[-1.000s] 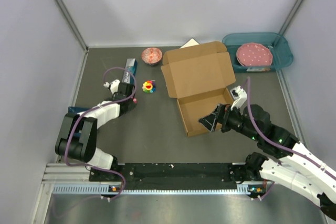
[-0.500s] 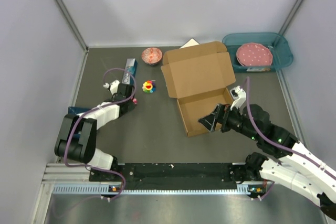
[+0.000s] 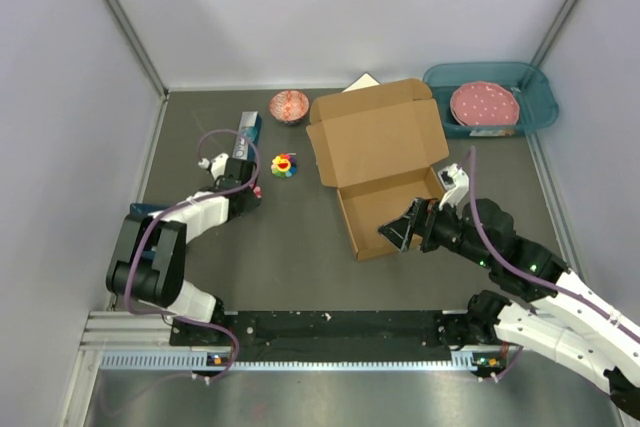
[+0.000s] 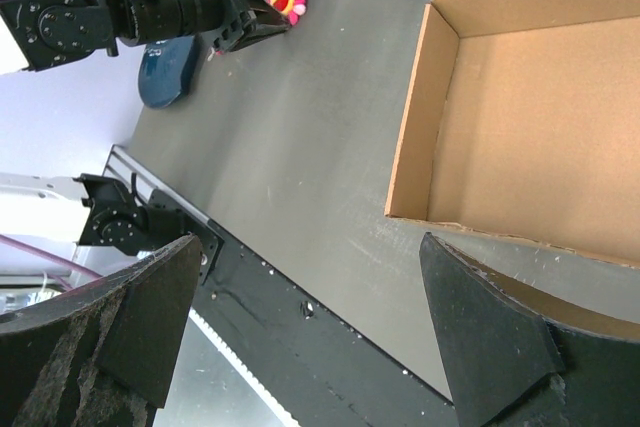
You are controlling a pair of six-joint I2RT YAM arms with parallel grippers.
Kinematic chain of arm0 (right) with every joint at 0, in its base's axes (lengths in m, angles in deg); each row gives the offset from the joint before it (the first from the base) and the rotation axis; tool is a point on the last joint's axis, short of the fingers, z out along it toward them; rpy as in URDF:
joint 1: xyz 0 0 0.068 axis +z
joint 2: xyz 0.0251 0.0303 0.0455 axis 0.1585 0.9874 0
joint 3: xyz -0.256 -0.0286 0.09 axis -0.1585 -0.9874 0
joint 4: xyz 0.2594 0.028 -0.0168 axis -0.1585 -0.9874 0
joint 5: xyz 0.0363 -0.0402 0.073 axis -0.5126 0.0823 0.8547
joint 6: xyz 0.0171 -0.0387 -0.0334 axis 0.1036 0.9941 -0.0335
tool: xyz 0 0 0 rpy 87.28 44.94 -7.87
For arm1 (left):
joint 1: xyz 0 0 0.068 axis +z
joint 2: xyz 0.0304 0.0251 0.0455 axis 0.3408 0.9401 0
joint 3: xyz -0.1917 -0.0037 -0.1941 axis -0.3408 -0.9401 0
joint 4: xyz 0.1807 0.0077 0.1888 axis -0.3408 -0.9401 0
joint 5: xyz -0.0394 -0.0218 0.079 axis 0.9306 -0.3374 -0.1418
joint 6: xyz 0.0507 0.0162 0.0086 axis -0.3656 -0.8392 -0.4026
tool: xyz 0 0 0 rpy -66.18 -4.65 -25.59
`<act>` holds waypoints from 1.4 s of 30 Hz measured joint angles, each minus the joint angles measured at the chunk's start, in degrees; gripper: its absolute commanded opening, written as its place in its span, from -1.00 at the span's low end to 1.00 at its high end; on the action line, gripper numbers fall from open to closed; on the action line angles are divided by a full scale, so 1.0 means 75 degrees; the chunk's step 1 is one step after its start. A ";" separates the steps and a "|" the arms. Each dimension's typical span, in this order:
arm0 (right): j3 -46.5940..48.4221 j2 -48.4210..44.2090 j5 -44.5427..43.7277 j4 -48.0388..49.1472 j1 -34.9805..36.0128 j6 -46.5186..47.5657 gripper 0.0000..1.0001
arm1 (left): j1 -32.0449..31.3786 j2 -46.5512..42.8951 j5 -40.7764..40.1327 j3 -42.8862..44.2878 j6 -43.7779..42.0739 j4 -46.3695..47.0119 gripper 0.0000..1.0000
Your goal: Fold the paper box
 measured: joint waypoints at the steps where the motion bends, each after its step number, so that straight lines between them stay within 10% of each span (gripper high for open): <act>1: 0.0000 -0.0009 -0.0003 0.0000 0.0000 0.0000 0.82 | 0.0006 0.0082 0.0015 0.0067 0.0029 0.0000 -0.80; 30: 0.0006 -0.0256 -0.0061 -0.0012 0.0000 0.0064 0.82 | -0.0070 -0.2760 0.0536 0.0347 -0.0038 -0.1553 -1.00; 42: 0.1547 -0.0318 -0.0956 -0.0906 0.0000 0.0772 0.83 | -0.4357 -0.2320 -0.0044 0.3547 -0.0012 -0.1728 -1.00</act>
